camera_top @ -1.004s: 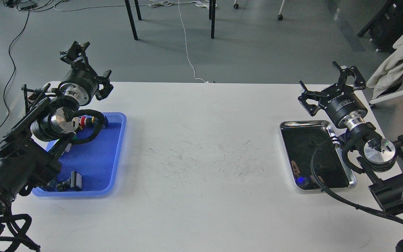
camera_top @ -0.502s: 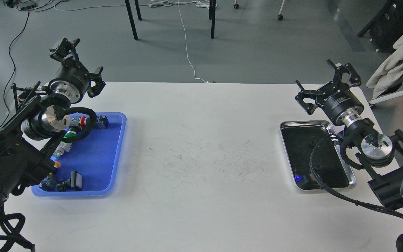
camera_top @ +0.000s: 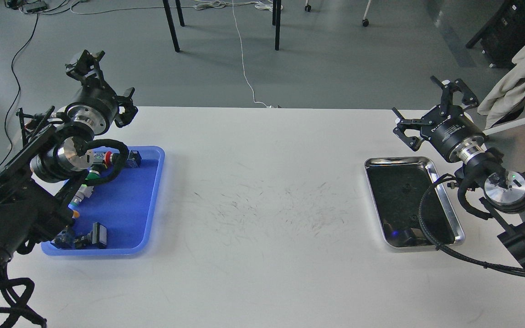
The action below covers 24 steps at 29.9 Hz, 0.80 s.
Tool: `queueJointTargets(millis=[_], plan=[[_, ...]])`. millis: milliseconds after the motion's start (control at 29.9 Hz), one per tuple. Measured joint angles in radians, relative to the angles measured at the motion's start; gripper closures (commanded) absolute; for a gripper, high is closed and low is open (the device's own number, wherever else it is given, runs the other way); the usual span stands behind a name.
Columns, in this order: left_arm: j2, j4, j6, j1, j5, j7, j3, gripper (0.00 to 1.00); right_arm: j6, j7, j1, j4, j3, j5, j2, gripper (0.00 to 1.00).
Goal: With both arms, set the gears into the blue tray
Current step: 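Raise the right gripper up and away from the metal tray, then lower the right gripper down onto the metal tray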
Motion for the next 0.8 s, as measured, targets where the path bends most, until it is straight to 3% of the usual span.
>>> queueJointTargets(millis=[234, 401, 636, 736, 803], plan=[[0.003, 0.001, 0.003, -0.011, 0.001, -0.005, 0.002, 0.02, 0.007, 0.006, 0.119, -0.003, -0.138, 0.004, -0.097, 0.01], [0.008, 0.002, 0.004, -0.012, 0.001, -0.005, -0.006, 0.02, 0.045, 0.055, 0.284, -0.008, -0.36, 0.008, -0.206, 0.01], [0.013, 0.002, 0.001, -0.012, 0.001, -0.004, -0.01, 0.02, 0.059, 0.057, 0.525, 0.034, -0.695, 0.005, -0.309, 0.01], [0.014, 0.002, -0.002, -0.011, 0.001, -0.004, -0.01, 0.02, 0.06, 0.036, 0.593, 0.089, -0.786, -0.024, -0.352, 0.01], [0.014, 0.002, -0.004, -0.009, 0.001, -0.004, -0.01, 0.02, 0.06, -0.01, 0.657, 0.134, -0.869, -0.095, -0.376, 0.01]])
